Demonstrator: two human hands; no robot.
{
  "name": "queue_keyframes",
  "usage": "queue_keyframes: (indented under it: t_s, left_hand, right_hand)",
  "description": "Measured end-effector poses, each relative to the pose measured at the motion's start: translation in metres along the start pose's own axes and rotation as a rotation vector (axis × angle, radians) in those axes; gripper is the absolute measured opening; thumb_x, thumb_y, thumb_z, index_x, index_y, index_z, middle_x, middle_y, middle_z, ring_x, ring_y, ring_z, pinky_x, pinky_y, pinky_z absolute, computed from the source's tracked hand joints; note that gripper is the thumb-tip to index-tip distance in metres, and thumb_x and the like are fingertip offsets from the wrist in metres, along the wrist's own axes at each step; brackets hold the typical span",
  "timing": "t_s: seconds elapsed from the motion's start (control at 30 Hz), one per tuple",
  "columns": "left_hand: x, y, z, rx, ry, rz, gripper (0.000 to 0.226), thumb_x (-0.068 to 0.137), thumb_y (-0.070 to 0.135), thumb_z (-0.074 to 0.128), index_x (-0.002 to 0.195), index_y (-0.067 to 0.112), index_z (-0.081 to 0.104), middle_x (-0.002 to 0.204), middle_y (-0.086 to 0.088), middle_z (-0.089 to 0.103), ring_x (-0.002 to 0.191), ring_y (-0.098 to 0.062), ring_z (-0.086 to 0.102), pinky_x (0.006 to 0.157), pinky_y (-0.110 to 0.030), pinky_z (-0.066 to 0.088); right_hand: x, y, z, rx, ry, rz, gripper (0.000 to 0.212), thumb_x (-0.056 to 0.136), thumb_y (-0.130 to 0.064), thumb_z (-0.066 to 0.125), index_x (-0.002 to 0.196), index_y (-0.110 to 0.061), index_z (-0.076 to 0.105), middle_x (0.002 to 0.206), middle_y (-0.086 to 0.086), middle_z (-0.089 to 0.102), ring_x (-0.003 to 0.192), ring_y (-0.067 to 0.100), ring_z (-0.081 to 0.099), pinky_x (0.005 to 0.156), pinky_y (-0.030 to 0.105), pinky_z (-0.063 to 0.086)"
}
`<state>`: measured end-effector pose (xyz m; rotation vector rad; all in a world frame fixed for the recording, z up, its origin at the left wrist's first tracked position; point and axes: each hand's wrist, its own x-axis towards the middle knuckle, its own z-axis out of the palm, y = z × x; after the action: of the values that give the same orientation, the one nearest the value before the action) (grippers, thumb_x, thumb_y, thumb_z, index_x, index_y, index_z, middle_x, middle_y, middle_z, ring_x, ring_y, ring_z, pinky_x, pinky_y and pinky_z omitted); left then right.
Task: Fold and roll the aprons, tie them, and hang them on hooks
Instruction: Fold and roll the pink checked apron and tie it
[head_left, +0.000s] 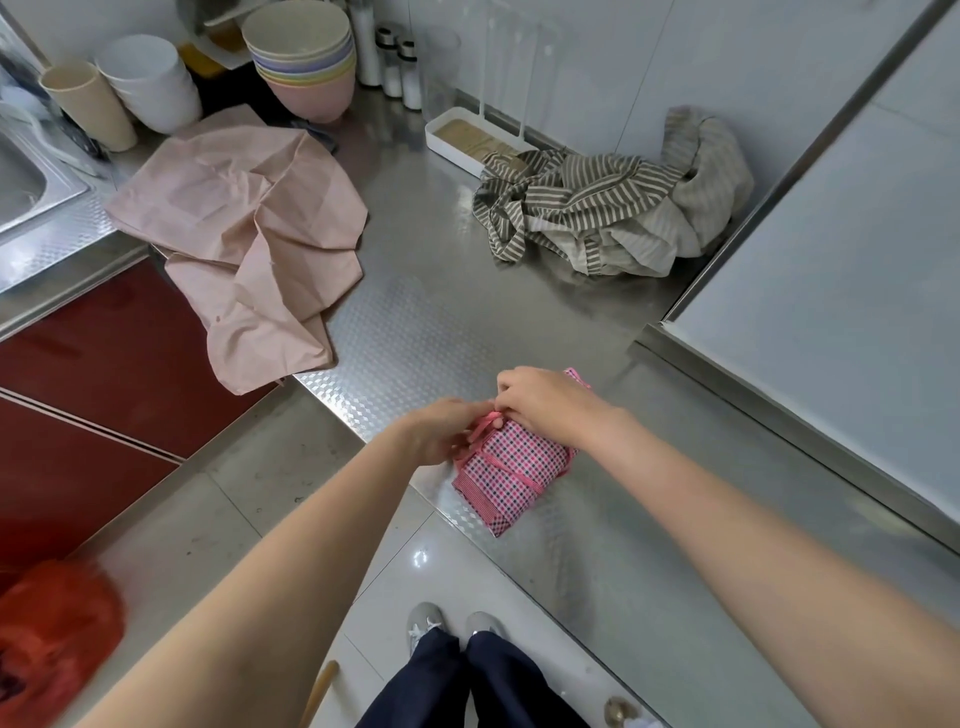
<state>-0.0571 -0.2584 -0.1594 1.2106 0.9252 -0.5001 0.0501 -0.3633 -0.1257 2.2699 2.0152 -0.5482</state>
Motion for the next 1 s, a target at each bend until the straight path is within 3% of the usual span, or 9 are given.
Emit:
queue_keyframes:
  t_s: [0.13, 0.23, 0.37, 0.53, 0.73, 0.87, 1.0]
  left_hand:
    - [-0.001, 0.0, -0.005, -0.062, -0.109, 0.0, 0.024, 0.093, 0.03, 0.054, 0.097, 0.006, 0.056, 0.087, -0.002, 0.057, 0.079, -0.012, 0.052, 0.069, -0.022, 0.044]
    - [0.0, -0.001, -0.008, -0.118, -0.138, -0.001, 0.02, 0.092, 0.026, 0.056, 0.093, 0.007, 0.058, 0.083, -0.003, 0.054, 0.072, -0.01, 0.048, 0.067, -0.021, 0.043]
    - [-0.001, -0.001, -0.009, -0.139, -0.119, 0.0, 0.018, 0.09, 0.02, 0.059, 0.076, 0.01, 0.057, 0.067, 0.0, 0.051, 0.062, -0.009, 0.046, 0.061, -0.02, 0.043]
    - [0.001, -0.003, -0.009, -0.126, -0.077, 0.002, 0.018, 0.088, 0.024, 0.062, 0.079, 0.01, 0.057, 0.078, -0.003, 0.052, 0.071, -0.011, 0.046, 0.069, -0.023, 0.042]
    - [0.001, -0.002, -0.008, -0.052, -0.028, 0.029, 0.015, 0.089, 0.021, 0.061, 0.086, 0.006, 0.058, 0.079, -0.005, 0.053, 0.07, -0.012, 0.047, 0.067, -0.023, 0.044]
    - [-0.004, 0.003, -0.006, -0.017, -0.036, 0.078, 0.014, 0.092, 0.014, 0.057, 0.081, 0.006, 0.059, 0.063, -0.001, 0.052, 0.055, -0.009, 0.045, 0.05, -0.019, 0.042]
    - [-0.003, 0.003, -0.006, 0.082, -0.135, 0.147, 0.008, 0.092, 0.014, 0.057, 0.093, 0.011, 0.064, 0.071, 0.001, 0.054, 0.058, -0.008, 0.045, 0.054, -0.018, 0.042]
  right_hand:
    - [-0.001, 0.007, 0.0, 0.218, 0.027, 0.066, 0.022, 0.091, -0.016, 0.053, 0.102, -0.011, 0.071, 0.105, 0.006, 0.067, 0.103, 0.021, 0.058, 0.089, 0.028, 0.04]
    - [-0.001, 0.011, -0.004, 0.367, -0.002, 0.136, 0.019, 0.088, -0.015, 0.059, 0.1, -0.011, 0.073, 0.101, 0.004, 0.071, 0.098, 0.016, 0.061, 0.076, 0.016, 0.035]
    - [0.0, 0.017, -0.01, 0.458, -0.088, 0.147, 0.016, 0.085, -0.018, 0.064, 0.097, -0.014, 0.074, 0.096, 0.003, 0.073, 0.091, 0.014, 0.063, 0.084, 0.028, 0.044]
    - [0.001, 0.02, -0.015, 0.771, -0.145, 0.173, 0.017, 0.086, -0.012, 0.065, 0.101, -0.008, 0.073, 0.1, 0.01, 0.072, 0.088, 0.009, 0.06, 0.084, 0.023, 0.045]
    - [0.001, 0.019, -0.015, 0.759, -0.198, 0.192, 0.016, 0.087, -0.012, 0.063, 0.099, -0.01, 0.073, 0.088, -0.002, 0.068, 0.077, -0.001, 0.056, 0.074, 0.013, 0.04]
    - [0.002, 0.019, -0.013, 0.754, -0.154, 0.26, 0.015, 0.084, -0.008, 0.065, 0.096, -0.002, 0.073, 0.091, 0.014, 0.07, 0.076, 0.008, 0.055, 0.07, 0.018, 0.04]
    - [0.006, 0.018, -0.013, 0.691, -0.066, 0.297, 0.011, 0.079, -0.005, 0.068, 0.089, -0.001, 0.074, 0.082, 0.018, 0.069, 0.072, 0.015, 0.054, 0.063, 0.024, 0.039]
